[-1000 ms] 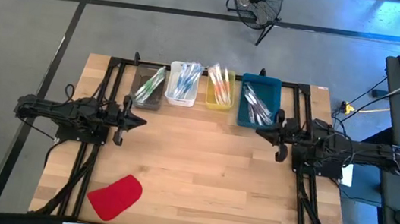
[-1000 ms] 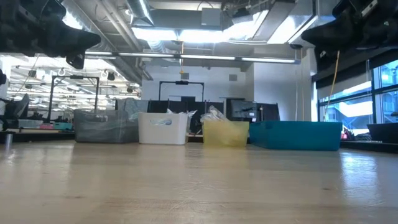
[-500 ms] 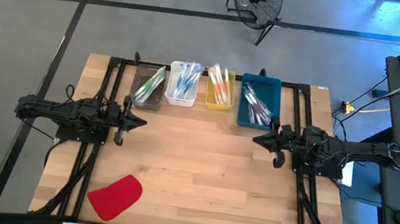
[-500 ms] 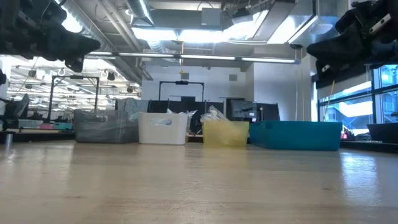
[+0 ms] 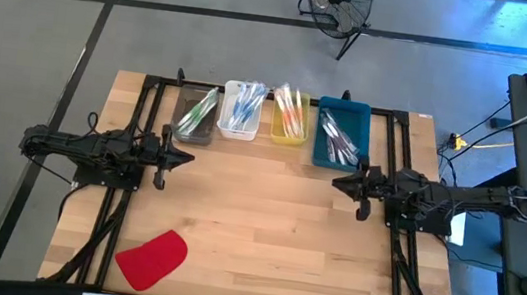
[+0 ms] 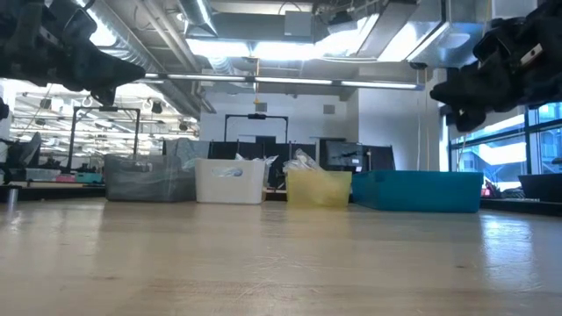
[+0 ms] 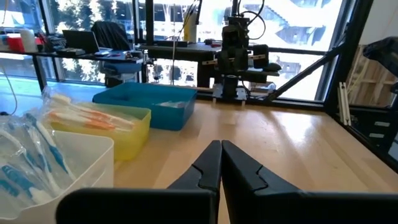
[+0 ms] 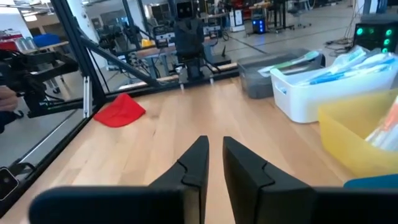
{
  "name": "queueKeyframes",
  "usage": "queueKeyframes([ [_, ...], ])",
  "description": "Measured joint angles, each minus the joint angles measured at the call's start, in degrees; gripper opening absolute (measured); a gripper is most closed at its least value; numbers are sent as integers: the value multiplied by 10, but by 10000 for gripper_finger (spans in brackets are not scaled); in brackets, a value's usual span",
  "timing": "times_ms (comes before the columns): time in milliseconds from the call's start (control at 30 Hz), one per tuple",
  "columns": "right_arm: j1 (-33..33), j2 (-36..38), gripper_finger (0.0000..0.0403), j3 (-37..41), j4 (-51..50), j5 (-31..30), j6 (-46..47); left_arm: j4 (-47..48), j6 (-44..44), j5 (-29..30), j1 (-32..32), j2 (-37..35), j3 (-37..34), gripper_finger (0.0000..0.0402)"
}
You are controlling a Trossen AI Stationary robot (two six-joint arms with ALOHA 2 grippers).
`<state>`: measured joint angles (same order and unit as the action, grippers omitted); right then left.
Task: Pick & Place Toothbrushes
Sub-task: Return to Home Position
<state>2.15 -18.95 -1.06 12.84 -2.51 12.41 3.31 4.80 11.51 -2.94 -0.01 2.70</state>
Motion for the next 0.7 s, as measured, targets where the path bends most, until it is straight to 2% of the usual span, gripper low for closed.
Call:
queueKeyframes([
  [500,-1,152,19,0,-109,-1,-21,-3,4,-1,0,0,0,2],
  [700,-1,184,10,0,-122,-1,-41,-1,18,-14,-1,0,-2,5],
])
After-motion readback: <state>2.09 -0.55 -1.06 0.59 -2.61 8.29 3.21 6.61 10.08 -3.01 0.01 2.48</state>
